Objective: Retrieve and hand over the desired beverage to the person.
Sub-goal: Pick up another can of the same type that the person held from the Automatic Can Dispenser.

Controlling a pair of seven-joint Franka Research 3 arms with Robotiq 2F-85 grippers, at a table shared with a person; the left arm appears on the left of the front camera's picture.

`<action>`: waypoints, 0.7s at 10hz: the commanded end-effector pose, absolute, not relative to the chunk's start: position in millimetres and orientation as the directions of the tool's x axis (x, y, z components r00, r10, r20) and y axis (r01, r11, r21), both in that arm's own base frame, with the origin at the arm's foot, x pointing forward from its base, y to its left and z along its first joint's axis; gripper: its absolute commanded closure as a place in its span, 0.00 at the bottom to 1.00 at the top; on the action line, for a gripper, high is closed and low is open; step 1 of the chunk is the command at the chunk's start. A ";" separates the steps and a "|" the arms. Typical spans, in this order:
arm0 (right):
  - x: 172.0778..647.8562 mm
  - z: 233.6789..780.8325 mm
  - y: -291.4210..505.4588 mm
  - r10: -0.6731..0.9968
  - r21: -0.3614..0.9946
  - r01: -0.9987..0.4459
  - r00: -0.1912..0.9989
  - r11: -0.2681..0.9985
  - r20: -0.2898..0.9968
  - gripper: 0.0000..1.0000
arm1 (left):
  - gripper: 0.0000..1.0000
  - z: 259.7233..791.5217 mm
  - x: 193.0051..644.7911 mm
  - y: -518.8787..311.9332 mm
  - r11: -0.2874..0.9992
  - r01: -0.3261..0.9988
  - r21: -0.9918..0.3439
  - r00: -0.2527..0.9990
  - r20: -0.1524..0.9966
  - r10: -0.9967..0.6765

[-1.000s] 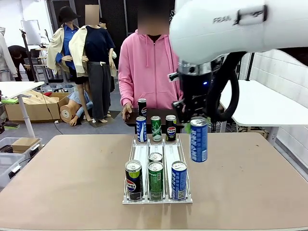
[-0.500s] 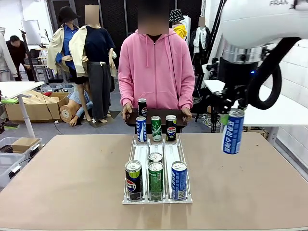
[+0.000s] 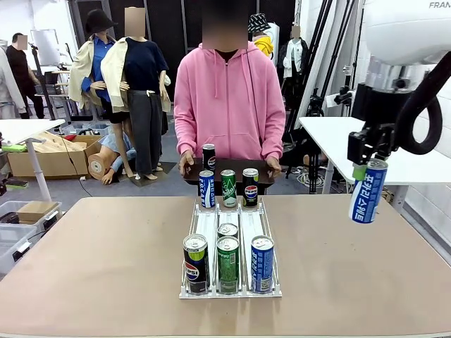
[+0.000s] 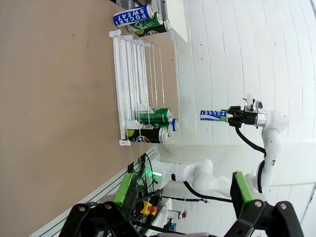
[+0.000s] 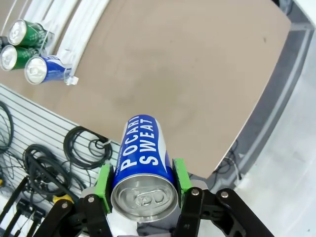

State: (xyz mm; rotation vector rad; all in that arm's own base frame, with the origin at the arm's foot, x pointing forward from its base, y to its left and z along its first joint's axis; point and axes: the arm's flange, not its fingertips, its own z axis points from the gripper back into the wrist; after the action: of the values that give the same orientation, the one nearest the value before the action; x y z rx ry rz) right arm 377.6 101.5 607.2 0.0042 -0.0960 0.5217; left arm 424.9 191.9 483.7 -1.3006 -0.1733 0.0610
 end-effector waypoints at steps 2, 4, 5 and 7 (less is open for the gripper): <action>379.0 599.2 74.2 0.517 0.042 -0.527 0.844 0.849 0.141 1.00 | 0.00 485.8 424.0 192.5 0.268 0.057 -0.962 0.985 0.098 0.144; 378.9 599.2 66.5 0.505 0.044 -0.514 0.852 0.856 0.140 1.00 | 0.00 485.8 424.0 192.5 0.268 0.057 -0.962 0.985 0.098 0.144; 378.4 599.9 68.2 0.515 0.046 -0.525 0.845 0.850 0.147 1.00 | 0.00 485.8 424.0 192.5 0.268 0.057 -0.962 0.985 0.098 0.144; 383.1 600.3 66.8 0.496 0.032 -0.501 0.862 0.865 0.108 1.00 | 0.00 485.8 424.0 192.5 0.268 0.057 -0.962 0.985 0.098 0.144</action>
State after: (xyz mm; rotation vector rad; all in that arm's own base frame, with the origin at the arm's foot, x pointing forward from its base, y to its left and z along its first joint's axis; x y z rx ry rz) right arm 382.6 67.7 599.4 0.0625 -0.0953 0.5251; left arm 424.9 191.8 483.7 -1.3006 -0.1733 0.0609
